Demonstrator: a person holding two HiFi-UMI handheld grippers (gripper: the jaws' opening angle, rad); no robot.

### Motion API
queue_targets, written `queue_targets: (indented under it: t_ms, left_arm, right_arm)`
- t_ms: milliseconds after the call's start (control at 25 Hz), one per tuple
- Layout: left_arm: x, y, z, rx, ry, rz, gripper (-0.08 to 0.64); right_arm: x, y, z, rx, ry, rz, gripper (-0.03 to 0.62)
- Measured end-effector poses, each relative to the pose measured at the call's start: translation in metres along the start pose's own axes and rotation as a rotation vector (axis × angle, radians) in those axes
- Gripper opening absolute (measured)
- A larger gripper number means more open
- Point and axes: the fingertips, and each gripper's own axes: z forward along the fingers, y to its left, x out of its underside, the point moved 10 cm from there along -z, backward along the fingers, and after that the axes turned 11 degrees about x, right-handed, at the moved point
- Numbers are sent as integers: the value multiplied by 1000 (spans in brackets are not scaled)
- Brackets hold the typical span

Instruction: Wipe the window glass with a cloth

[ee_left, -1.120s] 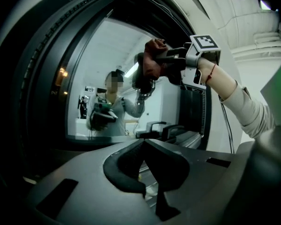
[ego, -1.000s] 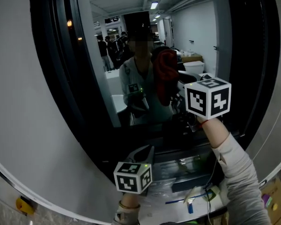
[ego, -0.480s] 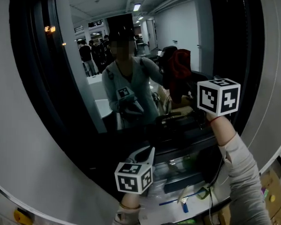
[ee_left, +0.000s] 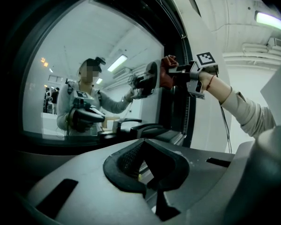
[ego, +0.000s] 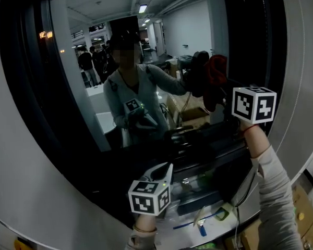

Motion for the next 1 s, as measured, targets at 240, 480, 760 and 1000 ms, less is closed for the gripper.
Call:
queue_targets:
  t_ms: [240, 480, 760, 1000]
  left_arm:
    - [0, 5, 1, 13, 6, -2, 5]
    - [-1, 9, -2, 19, 3, 0, 5]
    - [-3, 3, -9, -4, 4, -3, 5]
    - [3, 13, -29, -49, 4, -14, 5]
  right_arm:
    - [1, -24, -2, 82, 2, 19, 51]
    - [3, -24, 0, 104, 7, 9, 51]
    - [-5, -4, -20, 68, -56, -15, 51]
    - [-16, 54, -23, -85, -112, -12, 51]
